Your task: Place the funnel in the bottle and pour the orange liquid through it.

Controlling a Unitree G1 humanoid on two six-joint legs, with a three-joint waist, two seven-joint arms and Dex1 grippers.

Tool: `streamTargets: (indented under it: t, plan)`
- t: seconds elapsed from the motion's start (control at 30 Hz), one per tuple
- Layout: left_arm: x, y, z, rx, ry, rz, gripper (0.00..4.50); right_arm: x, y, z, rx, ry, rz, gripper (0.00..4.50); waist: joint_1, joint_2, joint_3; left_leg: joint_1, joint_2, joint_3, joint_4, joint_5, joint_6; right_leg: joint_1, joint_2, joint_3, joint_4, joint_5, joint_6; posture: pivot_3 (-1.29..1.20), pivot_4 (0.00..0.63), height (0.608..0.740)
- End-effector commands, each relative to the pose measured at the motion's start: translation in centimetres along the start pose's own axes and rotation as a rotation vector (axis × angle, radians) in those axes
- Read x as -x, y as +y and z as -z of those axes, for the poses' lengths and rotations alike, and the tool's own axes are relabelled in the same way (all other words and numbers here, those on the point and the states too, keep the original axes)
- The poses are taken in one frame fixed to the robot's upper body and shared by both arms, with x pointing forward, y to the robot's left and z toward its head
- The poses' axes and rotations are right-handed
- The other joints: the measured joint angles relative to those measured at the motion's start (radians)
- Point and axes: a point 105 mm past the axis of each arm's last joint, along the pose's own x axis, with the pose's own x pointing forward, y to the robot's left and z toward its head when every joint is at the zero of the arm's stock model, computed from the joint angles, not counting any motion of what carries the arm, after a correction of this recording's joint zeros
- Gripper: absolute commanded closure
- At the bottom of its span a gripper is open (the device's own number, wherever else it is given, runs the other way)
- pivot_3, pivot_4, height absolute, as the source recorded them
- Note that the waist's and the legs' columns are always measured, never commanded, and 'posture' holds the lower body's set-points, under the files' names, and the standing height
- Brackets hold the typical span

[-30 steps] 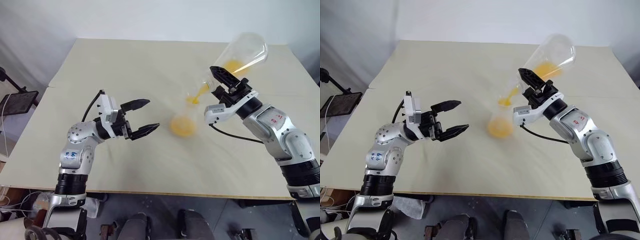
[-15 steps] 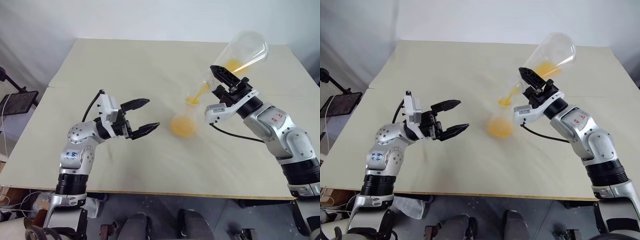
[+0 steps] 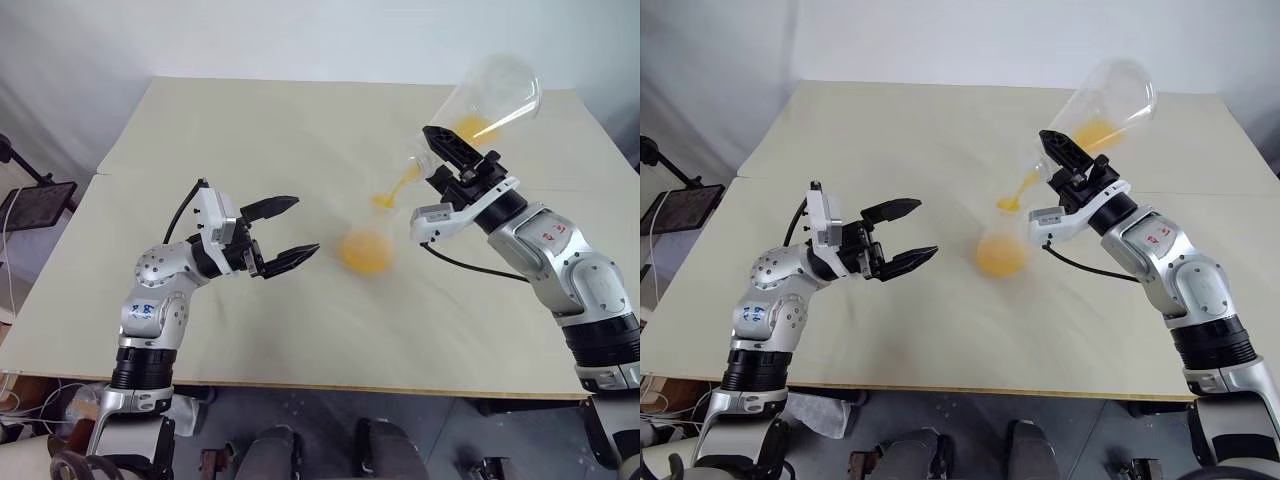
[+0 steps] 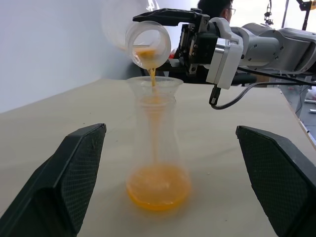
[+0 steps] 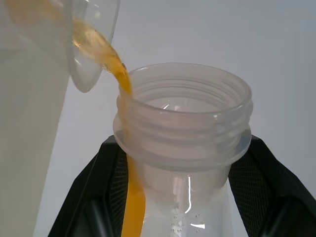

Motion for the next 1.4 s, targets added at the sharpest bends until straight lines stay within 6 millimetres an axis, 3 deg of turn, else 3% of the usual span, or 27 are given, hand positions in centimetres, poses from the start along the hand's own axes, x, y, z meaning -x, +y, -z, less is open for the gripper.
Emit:
streamTargets:
  t: [0.03, 0.33, 1.4]
  plan:
    - [-0.1, 0.1, -1.0, -0.036, -0.032, 0.006, 0.00, -0.1, -1.9, 0.2, 0.030, -0.005, 0.065, 2.08, 0.000, 0.000, 0.000, 0.000, 0.000, 0.000, 0.000, 0.000, 0.000, 0.000, 0.000, 0.000, 0.000, 0.000, 0.000, 0.00, 0.150, 0.740]
    - [0.0, -0.1, -0.9, -0.029, -0.031, 0.006, 0.00, -0.1, -1.7, -0.7, 0.026, -0.040, 0.059, 2.08, 0.000, 0.000, 0.000, 0.000, 0.000, 0.000, 0.000, 0.000, 0.000, 0.000, 0.000, 0.000, 0.000, 0.000, 0.000, 0.00, 0.150, 0.740]
    - [-0.3, 0.1, -0.9, -0.030, -0.037, 0.007, 0.00, 0.3, -1.3, -0.9, 0.059, -0.055, 0.078, 2.08, 0.000, 0.000, 0.000, 0.000, 0.000, 0.000, 0.000, 0.000, 0.000, 0.000, 0.000, 0.000, 0.000, 0.000, 0.000, 0.00, 0.150, 0.740]
